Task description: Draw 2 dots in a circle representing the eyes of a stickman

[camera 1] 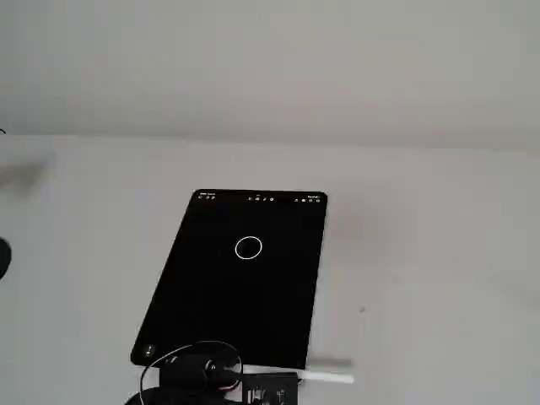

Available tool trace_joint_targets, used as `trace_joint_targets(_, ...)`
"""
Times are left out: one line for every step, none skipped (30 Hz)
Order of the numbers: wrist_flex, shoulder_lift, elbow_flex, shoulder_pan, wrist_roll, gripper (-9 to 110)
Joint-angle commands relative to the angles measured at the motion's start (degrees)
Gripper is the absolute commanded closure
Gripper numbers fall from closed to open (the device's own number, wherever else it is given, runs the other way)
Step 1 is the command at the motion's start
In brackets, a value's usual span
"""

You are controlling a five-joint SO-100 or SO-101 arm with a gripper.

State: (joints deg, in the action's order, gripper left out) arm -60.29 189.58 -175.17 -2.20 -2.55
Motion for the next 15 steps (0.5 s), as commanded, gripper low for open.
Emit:
trace_joint_targets(19.25,0.88,-4.22,0.79,-13.80,101)
trace_joint_targets(19.25,0.88,-4.22,0.79,-13.80,101)
trace_joint_targets(19.25,0.88,-4.22,0.79,-13.80,101)
trace_joint_targets(19.25,0.88,-4.22,0.79,-13.80,101)
trace_joint_targets(19.25,0.88,-4.22,0.79,-13.89,101)
trace_joint_targets(19.25,0.88,-4.22,0.79,-13.97,101)
trace_joint_targets(19.25,0.88,-4.22,0.79,-13.97,101)
trace_joint_targets(19.25,0.88,-4.22,0.79,-13.97,101)
trace_joint_targets(19.25,0.88,-4.22,0.79,-13.97,101)
trace_joint_targets(19.25,0.88,-4.22,0.79,-14.24,101)
trace_joint_targets(19.34,0.88,-4.22,0.79,-14.41,101)
trace_joint_targets(19.51,0.88,-4.22,0.79,-14.68,101)
trace_joint_targets(19.60,0.88,-4.22,0.79,-15.03,101)
trace_joint_targets(19.69,0.88,-4.22,0.35,-16.00,101)
trace_joint_targets(19.95,0.88,-4.22,-0.44,-18.72,101)
